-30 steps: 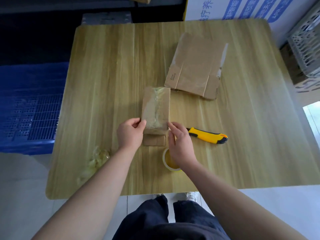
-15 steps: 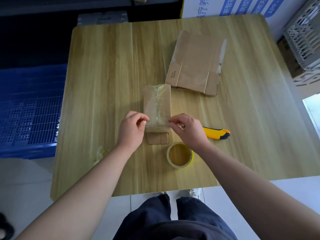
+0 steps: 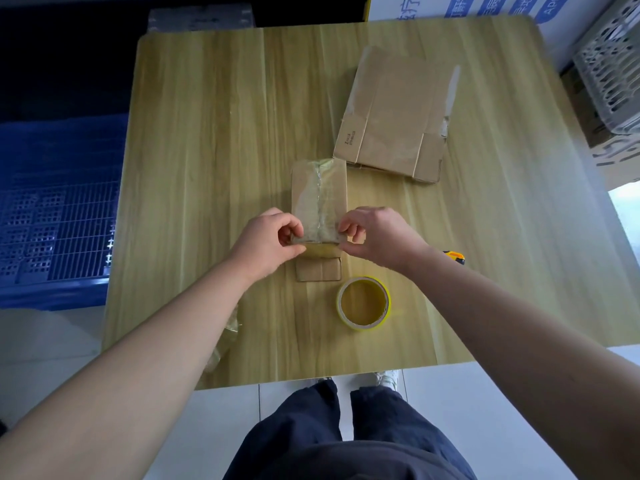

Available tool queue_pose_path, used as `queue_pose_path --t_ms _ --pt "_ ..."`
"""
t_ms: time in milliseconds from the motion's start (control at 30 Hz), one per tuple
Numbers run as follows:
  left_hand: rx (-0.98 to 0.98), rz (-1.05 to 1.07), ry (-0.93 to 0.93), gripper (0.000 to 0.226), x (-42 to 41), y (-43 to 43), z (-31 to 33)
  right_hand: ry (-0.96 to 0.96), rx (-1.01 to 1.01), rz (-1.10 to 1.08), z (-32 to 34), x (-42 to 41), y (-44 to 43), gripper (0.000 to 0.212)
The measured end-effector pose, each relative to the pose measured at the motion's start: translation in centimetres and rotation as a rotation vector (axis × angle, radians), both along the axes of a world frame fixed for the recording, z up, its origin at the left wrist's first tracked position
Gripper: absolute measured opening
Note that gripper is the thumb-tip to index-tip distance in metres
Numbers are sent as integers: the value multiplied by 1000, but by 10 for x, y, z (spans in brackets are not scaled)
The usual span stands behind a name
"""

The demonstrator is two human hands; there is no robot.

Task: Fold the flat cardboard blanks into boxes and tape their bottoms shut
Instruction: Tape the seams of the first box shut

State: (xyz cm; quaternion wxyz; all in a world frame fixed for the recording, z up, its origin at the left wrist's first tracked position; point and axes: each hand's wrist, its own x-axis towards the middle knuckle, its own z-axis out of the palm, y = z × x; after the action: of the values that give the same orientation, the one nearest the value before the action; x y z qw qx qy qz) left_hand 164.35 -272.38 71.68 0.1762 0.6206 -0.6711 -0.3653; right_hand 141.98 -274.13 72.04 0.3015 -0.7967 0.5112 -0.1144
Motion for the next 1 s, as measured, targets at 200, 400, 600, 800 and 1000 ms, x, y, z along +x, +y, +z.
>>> queue_pose_path --t_ms 200,400,600,800,1000 --pt "10 -3 -15 27 -4 1 -2 28 -1 0 0 2 1 25" --pt "-22 92 7 30 -12 5 -7 -44 4 -159 -6 10 9 29" --pt "72 -113 -34 25 8 -9 8 -72 166 -86 4 -5 0 25" --pt "101 -251 -153 24 12 -27 20 27 168 2 17 -2 -15 21" --pt "78 -10 9 31 7 -10 7 -135 220 -233 7 -1 0 24"
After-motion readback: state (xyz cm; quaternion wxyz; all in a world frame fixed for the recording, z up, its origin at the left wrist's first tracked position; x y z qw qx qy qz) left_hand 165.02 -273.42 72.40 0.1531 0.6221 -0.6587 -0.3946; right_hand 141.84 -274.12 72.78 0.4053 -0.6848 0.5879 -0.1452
